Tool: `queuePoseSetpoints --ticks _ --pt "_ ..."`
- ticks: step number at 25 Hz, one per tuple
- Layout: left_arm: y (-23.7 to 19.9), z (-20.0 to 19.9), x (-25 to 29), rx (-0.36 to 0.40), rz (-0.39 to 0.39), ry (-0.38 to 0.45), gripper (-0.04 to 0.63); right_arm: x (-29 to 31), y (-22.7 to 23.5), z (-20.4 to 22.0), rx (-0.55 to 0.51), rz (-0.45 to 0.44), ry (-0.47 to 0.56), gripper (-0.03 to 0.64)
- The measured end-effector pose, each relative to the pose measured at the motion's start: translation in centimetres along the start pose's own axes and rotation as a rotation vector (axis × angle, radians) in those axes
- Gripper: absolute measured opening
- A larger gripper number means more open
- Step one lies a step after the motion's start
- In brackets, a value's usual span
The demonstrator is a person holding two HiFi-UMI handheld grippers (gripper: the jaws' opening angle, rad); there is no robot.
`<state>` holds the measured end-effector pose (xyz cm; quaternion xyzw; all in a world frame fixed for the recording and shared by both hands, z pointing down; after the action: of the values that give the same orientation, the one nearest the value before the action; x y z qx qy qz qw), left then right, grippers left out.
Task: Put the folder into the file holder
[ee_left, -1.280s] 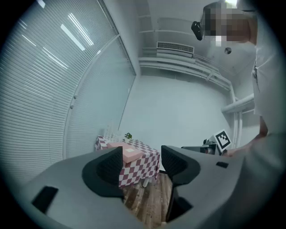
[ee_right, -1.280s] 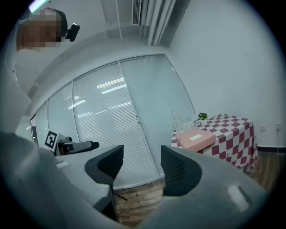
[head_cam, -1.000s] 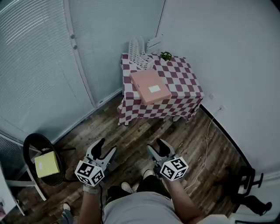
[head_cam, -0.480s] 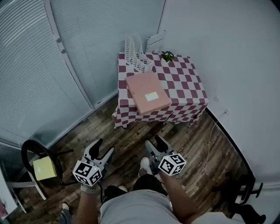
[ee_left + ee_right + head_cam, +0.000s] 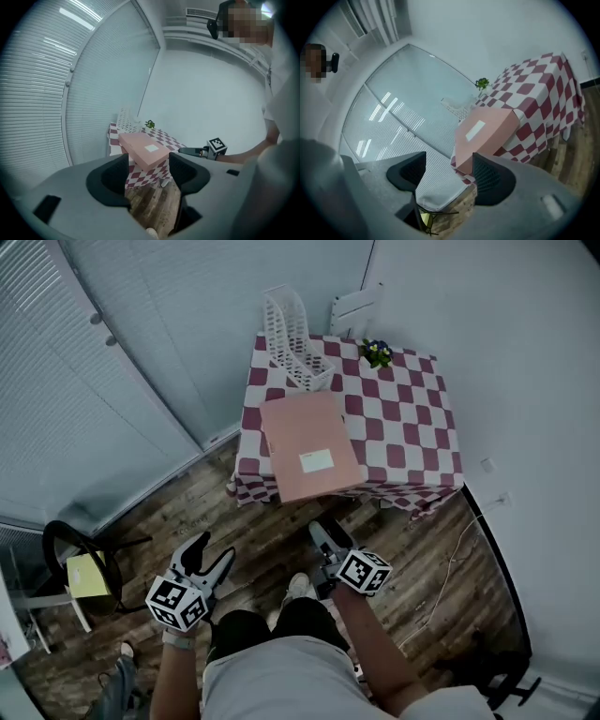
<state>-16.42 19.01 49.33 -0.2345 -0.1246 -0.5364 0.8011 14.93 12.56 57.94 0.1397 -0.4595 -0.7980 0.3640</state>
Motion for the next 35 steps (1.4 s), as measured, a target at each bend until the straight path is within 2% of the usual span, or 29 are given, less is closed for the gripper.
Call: queuePoseSetpoints --ticks 6,9,12,21,27,29,32,35 --pt "0.5 1.1 1.4 -0.056 -0.088 -0.023 0.249 2.8 6.8 0.1 0.252 0.029 -0.037 0.322" --pt "0.8 2.2 1.0 -0.081 -0.126 -0.05 0.249 3.8 8.4 0.5 0.355 0.016 -0.017 0.377" --pt "0.4 3.2 0.3 -0.116 -0.165 -0.066 0.249 5.5 9.6 1.3 0.416 0.0 -0.026 0.409" --pt "-0.6 6.1 -1.5 -0.19 -0.238 -0.099 0.249 10.5 11.4 3.4 0.48 -0.024 -0.041 0.42" --pt "-1.7 7.4 -1.8 -0.208 -0.252 -0.112 0.249 12.5 12.3 3.9 0.536 -0.098 0.033 0.42" --pt "-2.1 7.5 -2.0 -0.207 -0.252 -0.113 0.249 12.5 12.4 4.0 0.529 -0.098 0.036 0.417" --pt "-2.9 7.0 -1.7 -0.202 -0.248 -0.11 0.249 12.8 11.6 3.2 0.49 -0.129 0.04 0.33" --pt "-3.4 6.2 -1.1 -0.2 -0.229 -0.103 0.249 12.7 10.5 2.5 0.491 -0.153 0.079 0.327"
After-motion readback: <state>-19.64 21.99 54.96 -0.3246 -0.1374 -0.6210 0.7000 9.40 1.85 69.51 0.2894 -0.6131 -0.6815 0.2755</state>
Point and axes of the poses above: the fingertips, and each gripper's own axes: x forward along the fingers, y to its right, z out of its underside, the point moved 9 cm from there along -x, backward along the fingers, and after that the axes turned 9 degrees about -z, right-handed, at the moved point
